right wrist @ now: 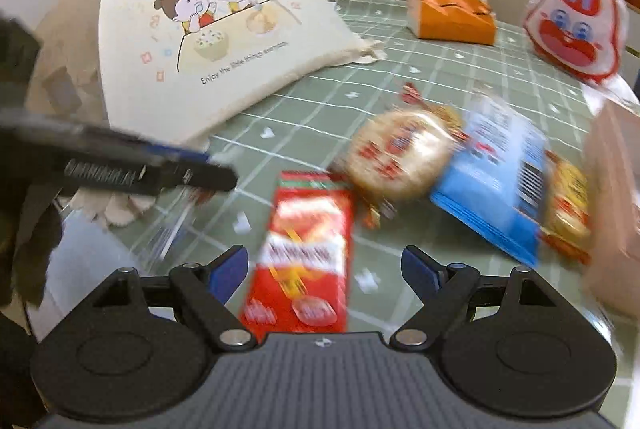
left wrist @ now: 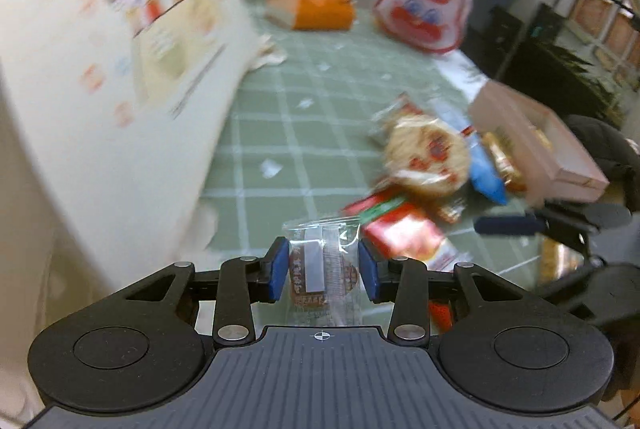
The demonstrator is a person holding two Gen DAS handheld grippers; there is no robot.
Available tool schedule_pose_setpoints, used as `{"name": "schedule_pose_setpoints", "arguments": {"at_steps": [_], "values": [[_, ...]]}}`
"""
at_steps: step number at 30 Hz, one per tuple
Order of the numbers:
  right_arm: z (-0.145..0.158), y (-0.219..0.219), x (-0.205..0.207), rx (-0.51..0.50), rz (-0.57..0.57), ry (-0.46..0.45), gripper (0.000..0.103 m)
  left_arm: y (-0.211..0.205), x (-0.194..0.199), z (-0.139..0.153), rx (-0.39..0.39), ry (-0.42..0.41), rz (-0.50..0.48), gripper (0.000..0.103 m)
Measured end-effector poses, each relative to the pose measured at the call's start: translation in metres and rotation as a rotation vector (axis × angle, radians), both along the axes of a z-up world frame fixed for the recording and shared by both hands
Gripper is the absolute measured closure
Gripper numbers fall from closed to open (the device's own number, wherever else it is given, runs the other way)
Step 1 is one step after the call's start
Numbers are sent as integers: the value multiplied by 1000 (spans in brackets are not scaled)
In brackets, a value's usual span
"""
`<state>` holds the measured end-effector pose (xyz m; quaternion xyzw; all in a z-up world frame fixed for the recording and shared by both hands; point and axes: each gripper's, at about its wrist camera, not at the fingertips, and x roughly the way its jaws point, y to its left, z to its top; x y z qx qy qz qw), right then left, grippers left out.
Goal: Organize snacks
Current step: 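Grasp the red snack packet with the right tool while the left tool grasps the clear cookie bag, then carry both packets to the pink box and release them inside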
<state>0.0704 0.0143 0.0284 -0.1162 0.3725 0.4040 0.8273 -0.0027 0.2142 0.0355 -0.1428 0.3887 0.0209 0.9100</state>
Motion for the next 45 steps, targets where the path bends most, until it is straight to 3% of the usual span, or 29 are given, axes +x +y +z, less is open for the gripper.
{"name": "schedule_pose_setpoints", "arguments": {"at_steps": [4,5,6,9,13,19,24,29,35,38,43,45], "values": [[-12,34,6,-75,2,-19,22,9,-9,-5,-40,6,8,60],[-15,37,6,-84,2,-4,30,10,-11,-5,-45,0,8,60],[-15,38,6,-88,-4,-17,44,10,-14,-4,-50,-11,7,60],[-9,32,0,-94,25,-14,54,9,-18,2,-66,-37,2,60],[13,-2,-23,-16,57,-35,55,-7,-22,13,-87,-84,-42,60],[49,-71,-43,82,-5,-76,55,-57,-22,31,-109,-138,-184,61],[52,-137,-50,70,-156,-116,55,-121,-20,32,-131,-135,-358,60],[30,-201,-49,-9,-355,-126,54,-187,-11,22,-176,-71,-546,60],[-7,-241,-40,-43,-474,-40,46,-250,31,-10,-173,26,-612,60],[-15,-241,-42,-42,-488,-54,27,-260,50,-20,-139,22,-572,61],[-27,-240,-49,-63,-468,-55,21,-255,59,-23,-105,2,-526,61],[-30,-244,-50,-34,-465,-56,11,-249,57,-22,-71,-6,-505,61]]}}
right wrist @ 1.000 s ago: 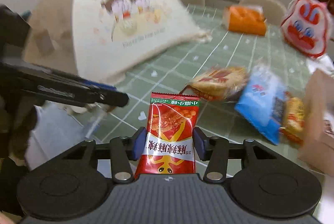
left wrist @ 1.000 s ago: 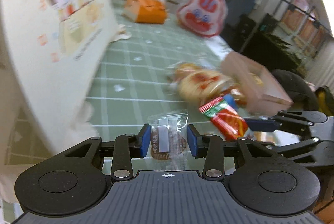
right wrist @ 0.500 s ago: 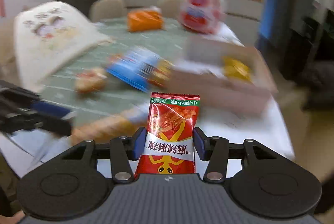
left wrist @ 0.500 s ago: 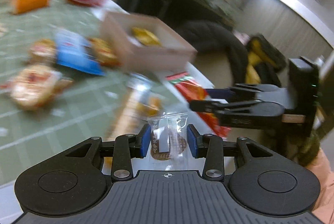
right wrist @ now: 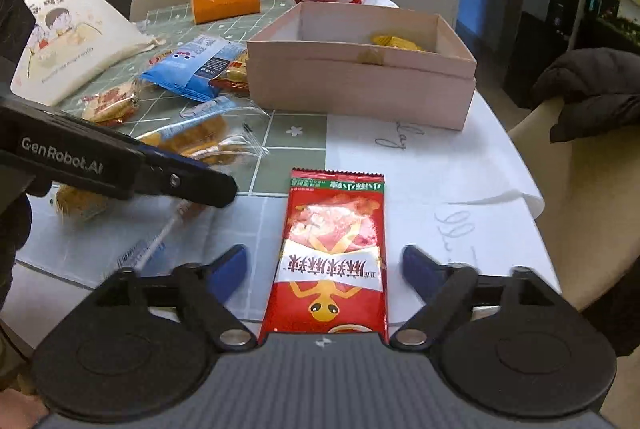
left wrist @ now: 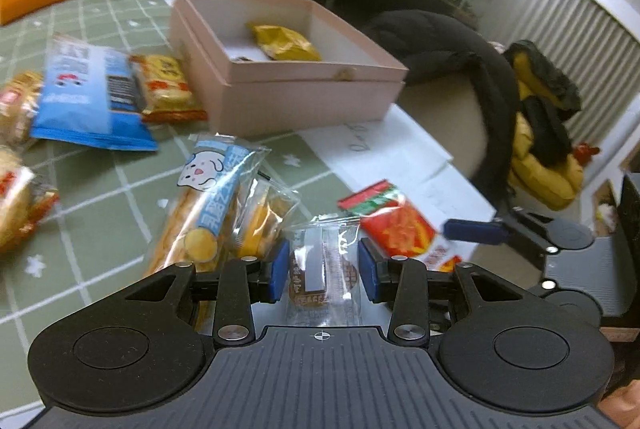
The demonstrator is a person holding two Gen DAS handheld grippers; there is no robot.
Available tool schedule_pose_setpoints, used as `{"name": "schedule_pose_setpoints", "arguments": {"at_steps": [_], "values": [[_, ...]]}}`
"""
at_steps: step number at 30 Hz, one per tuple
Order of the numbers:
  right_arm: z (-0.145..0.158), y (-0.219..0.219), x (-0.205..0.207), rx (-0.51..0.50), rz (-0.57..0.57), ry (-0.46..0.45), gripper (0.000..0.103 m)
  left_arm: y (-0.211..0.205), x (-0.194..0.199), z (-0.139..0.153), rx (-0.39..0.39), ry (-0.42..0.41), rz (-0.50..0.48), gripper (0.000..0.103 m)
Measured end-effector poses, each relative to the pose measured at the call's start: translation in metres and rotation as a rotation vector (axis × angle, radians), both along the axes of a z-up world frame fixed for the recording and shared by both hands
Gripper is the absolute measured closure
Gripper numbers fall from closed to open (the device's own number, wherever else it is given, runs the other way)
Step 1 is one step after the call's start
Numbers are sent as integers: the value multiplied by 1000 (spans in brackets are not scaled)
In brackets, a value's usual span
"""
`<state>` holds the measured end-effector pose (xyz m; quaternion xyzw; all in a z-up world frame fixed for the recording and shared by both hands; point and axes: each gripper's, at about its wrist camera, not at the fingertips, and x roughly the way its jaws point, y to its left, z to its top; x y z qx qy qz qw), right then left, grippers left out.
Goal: Organize snacks
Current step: 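Carry both packets to the pink box and release them inside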
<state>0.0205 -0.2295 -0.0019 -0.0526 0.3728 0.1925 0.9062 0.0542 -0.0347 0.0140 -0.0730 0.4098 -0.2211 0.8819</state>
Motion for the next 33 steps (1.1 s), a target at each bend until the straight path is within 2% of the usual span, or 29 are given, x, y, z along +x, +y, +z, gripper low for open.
{"name": "schedule_pose_setpoints", "arguments": {"at_steps": [1,3,9,11,13,15,18,20,23,28,31,33], "values": [[-2,1,0,2,4,-8,10,5,0,1,10,-4,8,61],[-5,0,-1,14,3,-15,0,11,-3,2,22,-7,20,61],[-3,8,4,-17,-15,28,0,16,-15,4,38,-38,15,61],[-1,6,9,1,-7,41,1,14,-20,5,58,-55,2,61],[1,3,10,13,-31,27,14,12,-26,7,77,-66,-15,61],[3,4,10,-11,-41,11,42,11,-31,12,76,-71,-31,61],[10,1,9,-10,-20,32,55,13,-35,23,42,-85,-41,61],[18,-2,7,4,1,36,55,16,-36,38,12,-111,-40,61],[45,-12,5,43,1,-14,56,25,-28,76,-18,-208,-20,61],[128,-38,23,148,-35,-201,56,38,15,141,-82,-376,68,61],[165,-43,56,184,-58,-282,56,34,59,157,-130,-398,96,60],[176,-40,84,178,-88,-315,56,25,96,158,-137,-373,96,60]]}}
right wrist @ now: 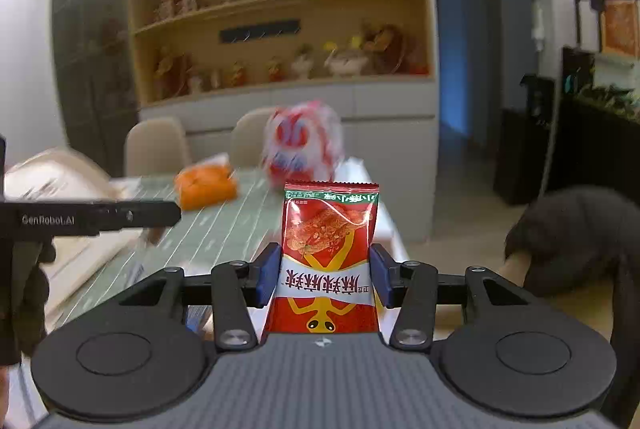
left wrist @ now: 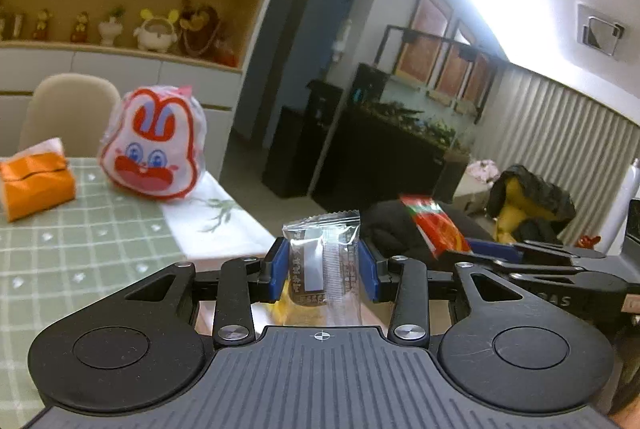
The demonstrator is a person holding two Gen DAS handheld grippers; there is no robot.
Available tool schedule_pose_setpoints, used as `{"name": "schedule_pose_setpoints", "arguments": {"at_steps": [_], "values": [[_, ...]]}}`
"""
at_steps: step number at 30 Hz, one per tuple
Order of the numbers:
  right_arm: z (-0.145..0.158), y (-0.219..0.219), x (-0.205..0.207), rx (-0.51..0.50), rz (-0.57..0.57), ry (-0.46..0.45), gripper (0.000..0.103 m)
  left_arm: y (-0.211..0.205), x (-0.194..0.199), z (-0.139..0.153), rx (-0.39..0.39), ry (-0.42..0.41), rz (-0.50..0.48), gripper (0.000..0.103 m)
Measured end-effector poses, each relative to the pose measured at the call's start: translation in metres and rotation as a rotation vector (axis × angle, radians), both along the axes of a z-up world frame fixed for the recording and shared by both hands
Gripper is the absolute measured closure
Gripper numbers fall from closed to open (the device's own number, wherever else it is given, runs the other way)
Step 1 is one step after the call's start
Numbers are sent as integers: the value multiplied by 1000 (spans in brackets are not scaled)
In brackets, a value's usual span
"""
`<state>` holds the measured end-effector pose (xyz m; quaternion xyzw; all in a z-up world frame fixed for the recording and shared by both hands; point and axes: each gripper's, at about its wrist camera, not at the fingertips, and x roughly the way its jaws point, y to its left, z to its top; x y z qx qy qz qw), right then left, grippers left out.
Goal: Organize snacks
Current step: 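Carry both packets to the pink box and release them inside, then reach the left tool to the long bread stick packet and grasp it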
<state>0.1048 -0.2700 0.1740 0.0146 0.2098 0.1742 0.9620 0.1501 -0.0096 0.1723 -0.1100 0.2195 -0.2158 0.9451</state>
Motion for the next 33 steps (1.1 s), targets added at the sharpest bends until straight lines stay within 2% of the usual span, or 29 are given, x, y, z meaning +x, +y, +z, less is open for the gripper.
{"name": "schedule_pose_setpoints", "arguments": {"at_steps": [2,4,7,9,11,13,16,21,24,27,29,33], "values": [[1,6,32,-11,-34,-8,56,-7,35,-7,-9,46,4,60],[-7,13,67,-4,-44,21,55,-6,72,-26,-62,117,10,59],[-34,21,115,21,7,103,40,-1,121,-74,-96,253,40,59],[-58,19,143,50,-14,183,37,4,138,-102,-108,312,59,60],[-75,13,154,86,-31,238,37,15,140,-109,-142,334,46,60],[-85,5,155,111,-38,260,37,26,132,-102,-126,295,56,60],[-89,7,136,59,-65,241,35,38,102,-94,-38,258,86,59],[-94,26,87,-37,-61,223,33,54,44,-103,75,297,88,59],[-99,46,51,-92,-46,203,27,60,14,-109,130,318,128,59],[-108,61,18,-105,-41,198,26,61,-10,-114,169,329,163,59],[-119,72,2,-116,-41,206,26,63,-24,-115,165,334,164,59],[-142,93,-14,-140,-63,244,26,61,-45,-117,182,349,182,59]]}}
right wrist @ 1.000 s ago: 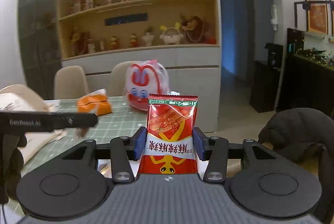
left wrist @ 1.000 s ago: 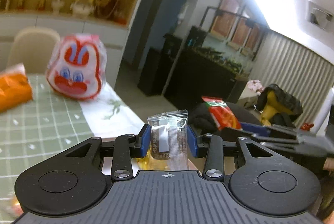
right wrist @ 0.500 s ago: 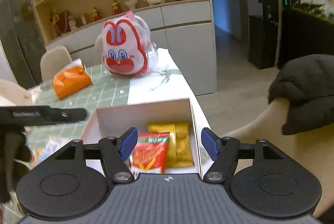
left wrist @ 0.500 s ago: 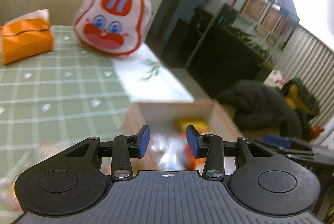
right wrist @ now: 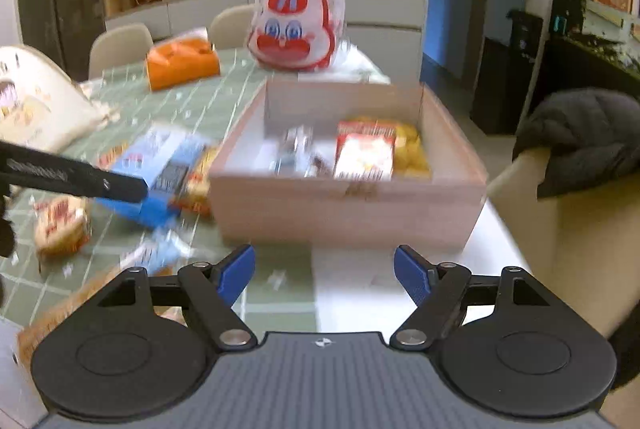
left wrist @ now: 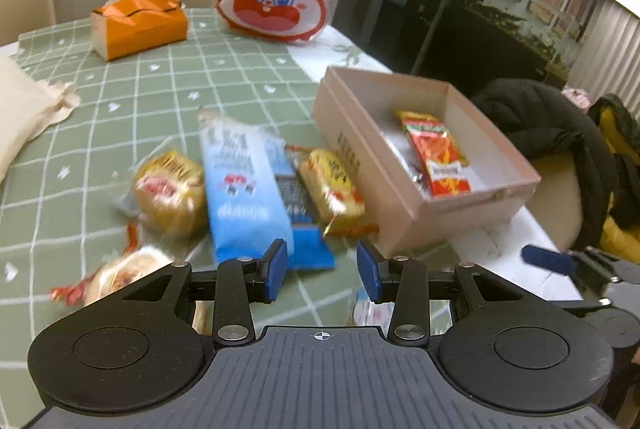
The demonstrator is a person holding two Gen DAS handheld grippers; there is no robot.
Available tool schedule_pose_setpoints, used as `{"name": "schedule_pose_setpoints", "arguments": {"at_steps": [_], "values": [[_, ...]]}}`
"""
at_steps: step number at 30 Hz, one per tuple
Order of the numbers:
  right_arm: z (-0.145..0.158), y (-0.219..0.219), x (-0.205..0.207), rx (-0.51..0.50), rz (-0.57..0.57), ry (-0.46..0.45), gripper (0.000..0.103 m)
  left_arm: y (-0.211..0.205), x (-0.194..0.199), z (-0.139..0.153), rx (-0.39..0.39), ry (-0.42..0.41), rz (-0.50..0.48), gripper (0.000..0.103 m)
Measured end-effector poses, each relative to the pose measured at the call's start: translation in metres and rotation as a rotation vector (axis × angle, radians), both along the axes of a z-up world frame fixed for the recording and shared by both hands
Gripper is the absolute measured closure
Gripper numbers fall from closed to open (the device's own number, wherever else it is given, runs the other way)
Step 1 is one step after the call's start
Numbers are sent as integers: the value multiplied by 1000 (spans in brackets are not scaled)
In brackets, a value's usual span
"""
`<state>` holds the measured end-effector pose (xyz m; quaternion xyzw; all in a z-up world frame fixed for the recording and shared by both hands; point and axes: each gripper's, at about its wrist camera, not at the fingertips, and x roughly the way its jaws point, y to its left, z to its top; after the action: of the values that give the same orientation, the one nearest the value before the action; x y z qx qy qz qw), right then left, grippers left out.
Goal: Organize snacks
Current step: 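Reach the left tool to the long bread stick packet and grasp it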
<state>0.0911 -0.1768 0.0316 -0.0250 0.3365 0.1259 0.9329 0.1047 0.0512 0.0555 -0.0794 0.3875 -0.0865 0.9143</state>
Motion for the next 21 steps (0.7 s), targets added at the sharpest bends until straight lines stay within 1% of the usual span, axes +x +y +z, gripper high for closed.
{"name": "schedule_pose_setpoints", "arguments": {"at_steps": [1,3,5,7,10,12,14,17,19,21], "values": [[-5,4,0,9,-2,26,26,-3,-3,2,10,2,-7,59],[-13,9,0,28,-6,53,26,-15,-10,10,59,-1,-56,59],[-17,13,-2,20,-16,22,25,-28,-21,20,101,-26,-118,59],[-22,19,-4,-7,-27,-9,25,-33,-27,28,82,-18,-160,59],[-29,19,0,5,-34,25,25,-32,-26,35,8,40,-198,59],[-28,17,1,9,-55,29,25,-30,-23,38,-28,54,-203,59],[-27,14,2,10,-70,33,25,-30,-21,36,-34,58,-201,59],[-29,10,2,14,-94,42,25,-30,-18,32,-52,91,-194,59],[-29,8,0,25,-97,45,25,-31,-21,34,-46,86,-189,59],[-28,7,-2,30,-94,42,25,-33,-28,41,-47,64,-193,59]]}}
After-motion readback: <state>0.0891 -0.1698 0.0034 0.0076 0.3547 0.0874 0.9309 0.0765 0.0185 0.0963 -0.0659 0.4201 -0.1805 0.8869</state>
